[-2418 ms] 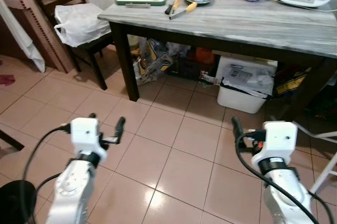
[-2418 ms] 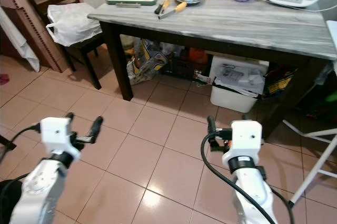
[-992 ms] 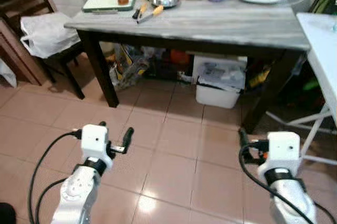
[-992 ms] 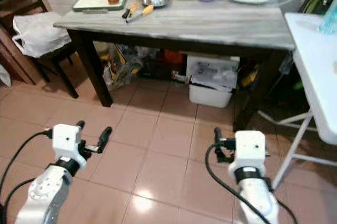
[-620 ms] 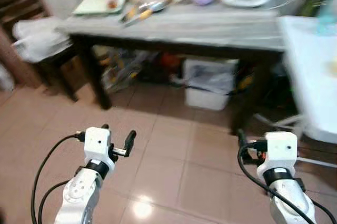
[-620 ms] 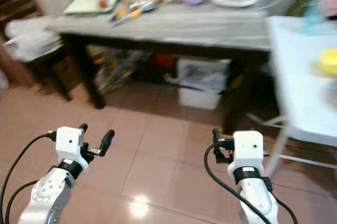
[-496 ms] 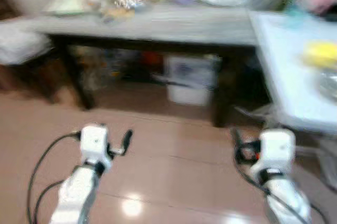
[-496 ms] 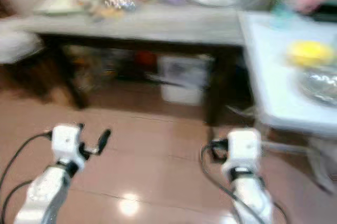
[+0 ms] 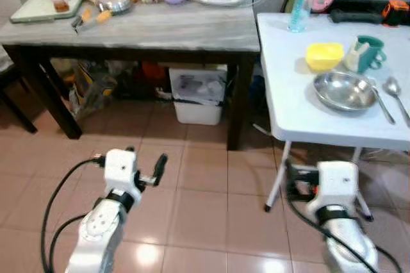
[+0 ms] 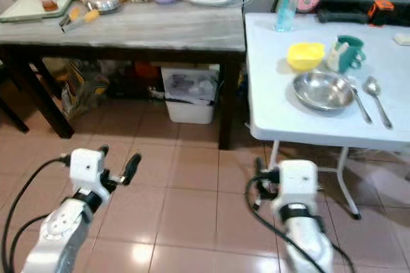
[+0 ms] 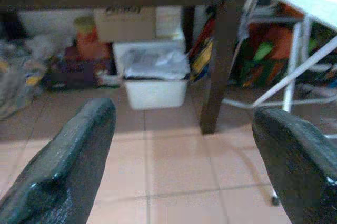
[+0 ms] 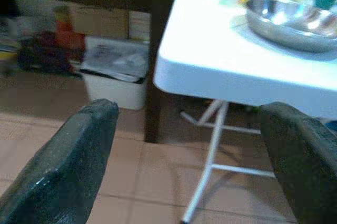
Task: Setting the table
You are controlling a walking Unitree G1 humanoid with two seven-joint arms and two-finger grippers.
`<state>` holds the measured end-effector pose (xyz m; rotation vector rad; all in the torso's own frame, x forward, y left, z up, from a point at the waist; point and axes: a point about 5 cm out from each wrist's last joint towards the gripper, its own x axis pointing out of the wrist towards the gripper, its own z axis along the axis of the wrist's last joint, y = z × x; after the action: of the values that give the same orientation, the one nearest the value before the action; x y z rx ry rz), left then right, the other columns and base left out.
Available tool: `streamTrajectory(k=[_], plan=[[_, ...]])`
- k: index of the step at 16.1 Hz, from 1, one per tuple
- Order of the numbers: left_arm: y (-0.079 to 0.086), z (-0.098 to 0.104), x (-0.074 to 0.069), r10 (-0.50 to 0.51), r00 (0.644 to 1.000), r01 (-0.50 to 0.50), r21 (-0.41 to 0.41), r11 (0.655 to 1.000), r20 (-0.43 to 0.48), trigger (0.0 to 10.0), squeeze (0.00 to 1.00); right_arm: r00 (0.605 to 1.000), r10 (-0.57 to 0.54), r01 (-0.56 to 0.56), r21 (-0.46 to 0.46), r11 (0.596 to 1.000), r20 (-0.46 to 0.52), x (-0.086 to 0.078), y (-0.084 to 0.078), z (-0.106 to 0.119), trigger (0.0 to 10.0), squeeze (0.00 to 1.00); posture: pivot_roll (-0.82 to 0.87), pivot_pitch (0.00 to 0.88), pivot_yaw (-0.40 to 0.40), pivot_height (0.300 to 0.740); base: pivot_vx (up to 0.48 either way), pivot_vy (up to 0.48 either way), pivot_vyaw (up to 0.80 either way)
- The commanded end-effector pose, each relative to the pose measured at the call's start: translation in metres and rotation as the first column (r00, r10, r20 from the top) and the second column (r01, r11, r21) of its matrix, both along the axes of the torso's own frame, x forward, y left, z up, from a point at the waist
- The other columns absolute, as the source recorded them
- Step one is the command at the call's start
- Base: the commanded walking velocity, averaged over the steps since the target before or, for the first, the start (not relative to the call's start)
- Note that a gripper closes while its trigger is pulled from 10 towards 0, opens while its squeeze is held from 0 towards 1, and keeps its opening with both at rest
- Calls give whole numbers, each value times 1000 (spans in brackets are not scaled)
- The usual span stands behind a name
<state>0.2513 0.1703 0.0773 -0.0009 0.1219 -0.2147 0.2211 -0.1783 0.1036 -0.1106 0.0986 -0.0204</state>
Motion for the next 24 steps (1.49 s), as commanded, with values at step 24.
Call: streamTrajectory(k=[24], plan=[[-5,5,5,-33,999,35,-42,999,38,10000,0,1000,5,-5,-8,1000,12,2,-3,3,10000,0,-55,86,50,740,0,-168,0]])
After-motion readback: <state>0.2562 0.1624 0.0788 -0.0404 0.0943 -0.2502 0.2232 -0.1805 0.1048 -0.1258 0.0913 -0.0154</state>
